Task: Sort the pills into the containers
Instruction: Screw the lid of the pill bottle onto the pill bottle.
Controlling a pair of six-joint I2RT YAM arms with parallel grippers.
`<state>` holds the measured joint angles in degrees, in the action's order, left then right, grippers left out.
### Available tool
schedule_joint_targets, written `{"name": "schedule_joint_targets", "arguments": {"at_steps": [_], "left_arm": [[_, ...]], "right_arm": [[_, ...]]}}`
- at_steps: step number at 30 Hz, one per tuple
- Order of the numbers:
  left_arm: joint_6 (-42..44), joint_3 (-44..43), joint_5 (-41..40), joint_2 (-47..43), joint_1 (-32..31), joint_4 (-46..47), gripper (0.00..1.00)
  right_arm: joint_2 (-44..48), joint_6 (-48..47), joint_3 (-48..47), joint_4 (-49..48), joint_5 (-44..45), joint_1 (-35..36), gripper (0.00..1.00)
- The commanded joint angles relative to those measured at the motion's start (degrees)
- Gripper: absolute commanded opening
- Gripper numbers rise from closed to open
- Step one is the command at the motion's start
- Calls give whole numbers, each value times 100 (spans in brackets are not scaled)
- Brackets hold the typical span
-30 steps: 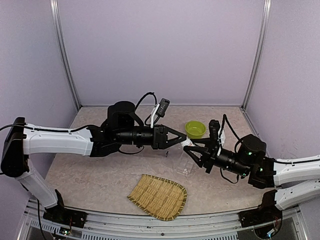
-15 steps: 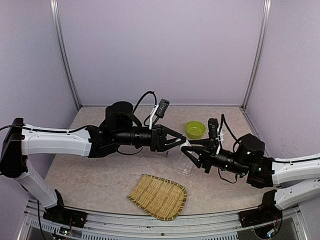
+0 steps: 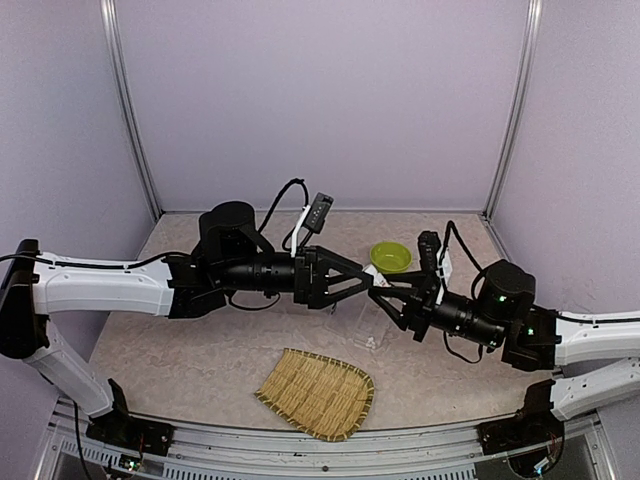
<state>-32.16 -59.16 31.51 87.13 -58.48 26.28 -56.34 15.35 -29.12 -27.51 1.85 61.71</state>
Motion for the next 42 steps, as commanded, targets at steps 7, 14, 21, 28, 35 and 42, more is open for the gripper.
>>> {"name": "schedule_joint_targets", "arguments": {"at_steps": [7, 14, 21, 28, 35, 42], "left_arm": [[-199, 70, 45, 18, -32, 256, 99], [-214, 6, 46, 113, -32, 210, 99], [-185, 9, -24, 172, -31, 133, 99], [-193, 34, 21, 214, -32, 136, 99], [-221, 19, 83, 252, -49, 193, 99], [-218, 18, 174, 247, -84, 260, 98]], "right_arm": [[47, -361, -155, 456, 457, 25, 13], [179, -491, -137, 515, 590, 25, 14], [230, -515, -87, 470, 498, 25, 15], [383, -545, 67, 163, 234, 25, 17], [-23, -462, -51, 158, -27, 25, 17], [-426, -341, -176, 196, 121, 25, 16]]}}
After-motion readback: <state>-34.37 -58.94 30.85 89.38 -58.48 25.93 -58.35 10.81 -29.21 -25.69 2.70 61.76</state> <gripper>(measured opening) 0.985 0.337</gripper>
